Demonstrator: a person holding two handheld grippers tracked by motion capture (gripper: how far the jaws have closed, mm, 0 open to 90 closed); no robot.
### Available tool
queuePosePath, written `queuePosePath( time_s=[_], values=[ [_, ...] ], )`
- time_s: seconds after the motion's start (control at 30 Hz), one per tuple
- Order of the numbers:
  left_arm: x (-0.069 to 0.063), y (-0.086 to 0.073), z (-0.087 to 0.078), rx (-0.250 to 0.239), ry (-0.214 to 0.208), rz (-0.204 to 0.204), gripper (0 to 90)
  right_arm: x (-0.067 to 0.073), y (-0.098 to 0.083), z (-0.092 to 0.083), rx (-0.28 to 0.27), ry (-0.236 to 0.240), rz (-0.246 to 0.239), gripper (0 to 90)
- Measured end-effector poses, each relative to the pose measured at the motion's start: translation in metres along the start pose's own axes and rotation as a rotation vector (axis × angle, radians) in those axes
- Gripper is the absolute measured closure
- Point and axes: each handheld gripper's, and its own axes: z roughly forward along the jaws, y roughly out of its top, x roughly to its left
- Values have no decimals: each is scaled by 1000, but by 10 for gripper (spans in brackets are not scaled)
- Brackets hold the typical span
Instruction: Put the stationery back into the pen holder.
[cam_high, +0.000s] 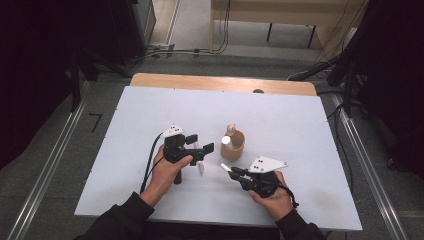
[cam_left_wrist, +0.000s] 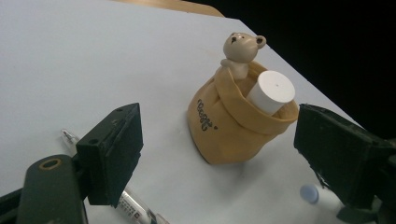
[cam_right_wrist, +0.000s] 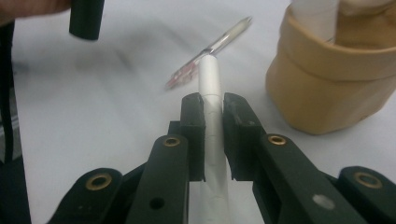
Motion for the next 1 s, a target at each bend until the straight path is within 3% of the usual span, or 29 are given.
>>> queuePosePath(
  time_s=[0.2, 0.6, 1.0],
  values=[
    [-8, -2, -3, 5, -27, 12, 167, -6, 7, -6, -54, -1, 42, 771],
    [-21, -10, -4, 29, -73, 19, 167, -14, 20, -11, -118, -26, 61, 771],
    [-33, -18, -1, 65, -118, 28, 176, -13, 30, -8, -158, 3, 69, 771]
  ],
)
